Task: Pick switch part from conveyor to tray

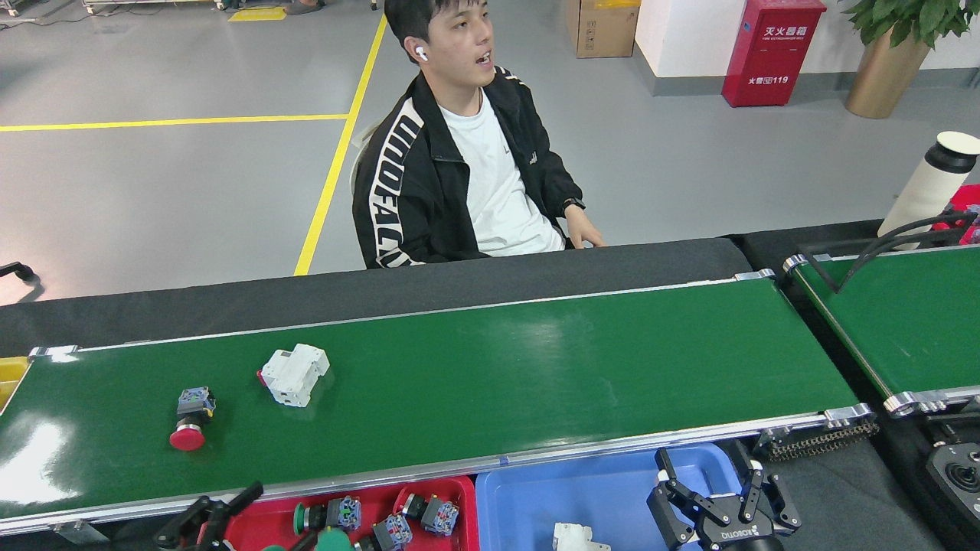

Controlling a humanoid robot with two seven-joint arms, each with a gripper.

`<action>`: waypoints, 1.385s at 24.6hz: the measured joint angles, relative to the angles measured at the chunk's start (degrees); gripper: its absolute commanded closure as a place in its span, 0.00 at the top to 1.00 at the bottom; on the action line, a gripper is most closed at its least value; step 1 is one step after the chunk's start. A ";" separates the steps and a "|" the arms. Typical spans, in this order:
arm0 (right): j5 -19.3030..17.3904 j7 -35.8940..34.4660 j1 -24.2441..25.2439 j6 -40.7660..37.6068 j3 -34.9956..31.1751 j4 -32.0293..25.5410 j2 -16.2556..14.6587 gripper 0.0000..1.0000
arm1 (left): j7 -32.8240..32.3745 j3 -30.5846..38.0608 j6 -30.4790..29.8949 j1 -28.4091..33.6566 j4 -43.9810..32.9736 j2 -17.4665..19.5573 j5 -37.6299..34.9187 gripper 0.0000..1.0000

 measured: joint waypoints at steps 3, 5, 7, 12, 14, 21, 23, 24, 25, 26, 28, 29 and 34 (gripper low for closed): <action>0.00 -0.03 0.00 -0.23 0.00 0.13 0.00 0.99 | -0.09 9.38 0.00 -0.33 1.62 -2.48 0.08 1.00; 0.00 -0.04 0.00 -0.27 0.00 0.15 0.00 0.99 | -0.33 14.45 0.00 0.09 2.45 -3.60 0.06 1.00; 0.00 -0.08 0.00 -0.28 -0.01 0.20 0.00 0.99 | -0.89 17.15 0.00 1.53 2.53 -5.55 -0.49 1.00; -0.04 -0.14 0.00 -0.29 -2.04 1.05 0.00 0.99 | -1.43 17.35 6.80 5.13 2.53 -7.26 -4.55 1.00; -0.07 -0.15 0.00 -0.30 -2.36 1.43 0.00 0.99 | -1.45 17.28 9.27 4.96 2.64 -7.50 -4.93 1.00; -0.18 -0.16 -0.14 -0.43 -2.45 1.92 0.00 0.99 | -1.62 17.09 13.65 -6.60 12.61 -4.02 -6.24 1.00; -0.23 -0.16 -0.96 -0.71 -2.46 2.33 0.00 0.99 | -1.63 17.08 15.20 -10.52 17.19 -0.40 -7.28 1.00; -0.26 -0.16 -2.12 -1.17 -2.46 2.68 0.00 0.99 | -1.72 17.08 15.96 -12.30 19.76 1.12 -7.43 1.00; -0.27 -0.17 -3.15 -1.40 -2.47 3.15 0.00 0.99 | -1.79 17.07 16.31 -13.47 21.72 2.22 -7.48 1.00; -0.28 -0.17 -4.10 -1.60 -2.47 3.82 0.00 0.99 | -1.84 17.07 16.76 -14.23 23.43 3.39 -7.49 1.00; -0.30 -0.18 -5.90 -2.29 -2.49 5.87 0.00 0.99 | -1.75 17.10 17.15 -14.86 26.35 5.59 -7.44 1.00; -0.30 -0.18 -6.47 -2.46 -2.51 6.91 0.00 0.99 | -1.65 17.14 17.23 -14.99 27.35 6.00 -7.36 1.00; -0.33 -0.18 -6.80 -3.20 -2.52 8.81 0.00 0.99 | -1.13 17.15 17.60 -15.74 31.72 6.72 -7.32 1.00</action>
